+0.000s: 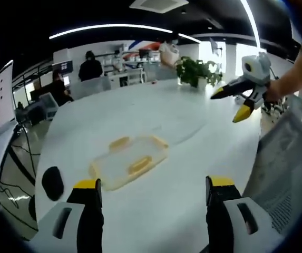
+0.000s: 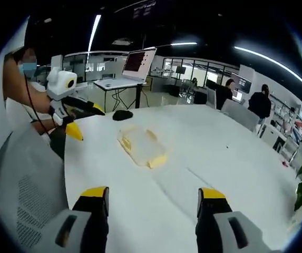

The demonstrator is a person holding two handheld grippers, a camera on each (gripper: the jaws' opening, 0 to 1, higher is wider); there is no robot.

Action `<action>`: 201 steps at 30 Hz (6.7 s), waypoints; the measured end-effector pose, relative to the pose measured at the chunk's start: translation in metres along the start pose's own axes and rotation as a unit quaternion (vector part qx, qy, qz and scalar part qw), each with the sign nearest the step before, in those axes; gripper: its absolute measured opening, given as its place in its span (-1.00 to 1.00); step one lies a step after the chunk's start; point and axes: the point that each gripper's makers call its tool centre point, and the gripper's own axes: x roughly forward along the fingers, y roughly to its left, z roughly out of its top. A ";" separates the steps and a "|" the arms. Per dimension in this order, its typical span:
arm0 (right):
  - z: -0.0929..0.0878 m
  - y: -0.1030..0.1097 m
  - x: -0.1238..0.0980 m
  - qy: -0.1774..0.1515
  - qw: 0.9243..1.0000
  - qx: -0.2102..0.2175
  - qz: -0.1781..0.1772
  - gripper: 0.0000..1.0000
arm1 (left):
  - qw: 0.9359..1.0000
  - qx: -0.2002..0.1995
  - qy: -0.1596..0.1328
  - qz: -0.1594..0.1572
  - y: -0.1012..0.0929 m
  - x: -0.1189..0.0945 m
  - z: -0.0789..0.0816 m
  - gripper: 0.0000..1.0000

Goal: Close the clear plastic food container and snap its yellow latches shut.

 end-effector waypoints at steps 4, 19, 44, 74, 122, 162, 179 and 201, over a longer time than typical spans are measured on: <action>0.003 -0.001 0.008 0.005 1.000 -0.011 0.006 0.32 | 1.000 0.000 0.003 -0.001 0.005 0.001 -0.001 0.59; 0.012 -0.007 0.032 0.016 0.999 -0.017 0.021 0.34 | 0.999 0.028 0.034 -0.014 0.022 0.004 -0.012 0.58; 0.016 -0.011 0.054 0.049 0.995 -0.070 0.060 0.34 | 0.992 0.086 0.072 -0.054 0.034 0.021 -0.016 0.49; 0.019 -0.019 0.087 0.099 0.981 -0.132 0.102 0.19 | 0.975 0.166 0.119 -0.085 0.063 0.039 -0.027 0.42; 0.018 -0.017 0.139 0.159 0.950 -0.202 0.176 0.16 | 0.938 0.270 0.174 -0.127 0.093 0.058 -0.038 0.30; 0.001 -0.021 0.169 0.191 0.937 -0.206 0.208 0.10 | 0.906 0.312 0.218 -0.184 0.113 0.088 -0.044 0.28; -0.001 -0.013 0.179 0.200 0.930 -0.213 0.222 0.06 | 0.896 0.296 0.244 -0.224 0.110 0.087 -0.049 0.20; -0.007 -0.012 0.188 0.223 0.925 -0.204 0.229 -0.01 | 0.894 0.291 0.244 -0.239 0.112 0.092 -0.048 0.02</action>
